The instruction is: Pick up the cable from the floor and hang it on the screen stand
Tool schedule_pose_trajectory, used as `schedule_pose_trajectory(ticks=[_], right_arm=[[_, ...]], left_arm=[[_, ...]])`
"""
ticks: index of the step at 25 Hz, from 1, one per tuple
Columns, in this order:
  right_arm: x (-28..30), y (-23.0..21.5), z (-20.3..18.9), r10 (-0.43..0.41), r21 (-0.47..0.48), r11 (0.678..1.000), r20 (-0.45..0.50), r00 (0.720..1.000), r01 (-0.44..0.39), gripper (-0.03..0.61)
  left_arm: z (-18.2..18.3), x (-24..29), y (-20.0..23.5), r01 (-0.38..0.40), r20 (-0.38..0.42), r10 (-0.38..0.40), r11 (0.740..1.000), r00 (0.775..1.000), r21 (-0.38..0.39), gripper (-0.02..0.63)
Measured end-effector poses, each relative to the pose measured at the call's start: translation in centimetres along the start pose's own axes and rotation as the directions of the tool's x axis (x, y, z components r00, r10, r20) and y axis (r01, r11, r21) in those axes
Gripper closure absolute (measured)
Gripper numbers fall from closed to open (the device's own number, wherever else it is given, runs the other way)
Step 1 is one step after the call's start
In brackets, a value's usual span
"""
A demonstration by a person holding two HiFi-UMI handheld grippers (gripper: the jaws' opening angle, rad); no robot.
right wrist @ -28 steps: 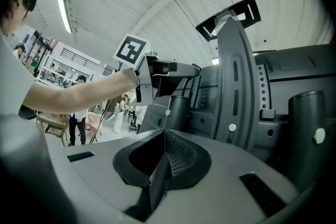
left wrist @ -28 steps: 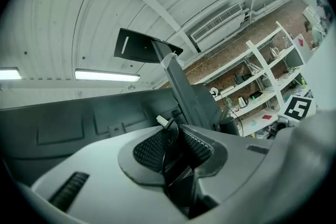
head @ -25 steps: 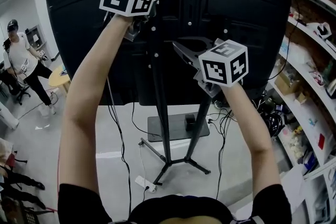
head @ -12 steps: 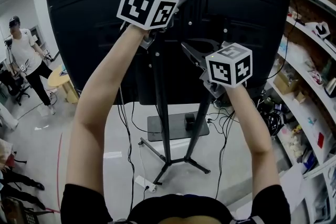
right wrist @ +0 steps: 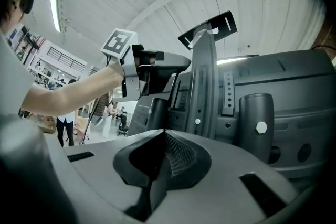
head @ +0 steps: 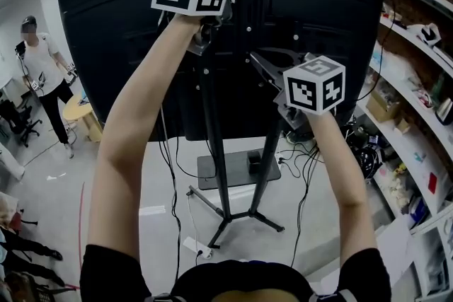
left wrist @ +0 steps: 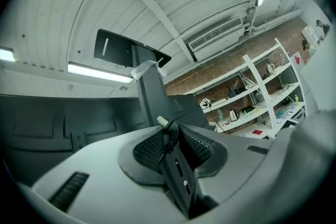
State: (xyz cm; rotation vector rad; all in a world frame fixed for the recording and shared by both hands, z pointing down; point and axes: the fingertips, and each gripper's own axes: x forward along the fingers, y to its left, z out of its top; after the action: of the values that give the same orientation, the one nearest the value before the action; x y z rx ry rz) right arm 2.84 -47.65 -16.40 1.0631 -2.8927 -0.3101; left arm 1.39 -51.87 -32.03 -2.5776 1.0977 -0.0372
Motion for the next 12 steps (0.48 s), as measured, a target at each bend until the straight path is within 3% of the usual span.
schedule_pose_trajectory(ticks=[6,12], right_arm=[[-0.2,-0.4,0.1,-0.004,0.011,1.000,0.015,1.000,0.004,0.554],[-0.9,-0.6,-1.0,-0.019,0.025,1.000,0.014,1.000,0.018,0.554]], left_arm=[[0.2,0.4,-1.8,0.041,-0.012,-0.041,0.999,0.999,0.014,0.517],[-2.9,-0.4,-5.5,0.063,-0.015,-0.063,0.998,0.998,-0.007,0.515]])
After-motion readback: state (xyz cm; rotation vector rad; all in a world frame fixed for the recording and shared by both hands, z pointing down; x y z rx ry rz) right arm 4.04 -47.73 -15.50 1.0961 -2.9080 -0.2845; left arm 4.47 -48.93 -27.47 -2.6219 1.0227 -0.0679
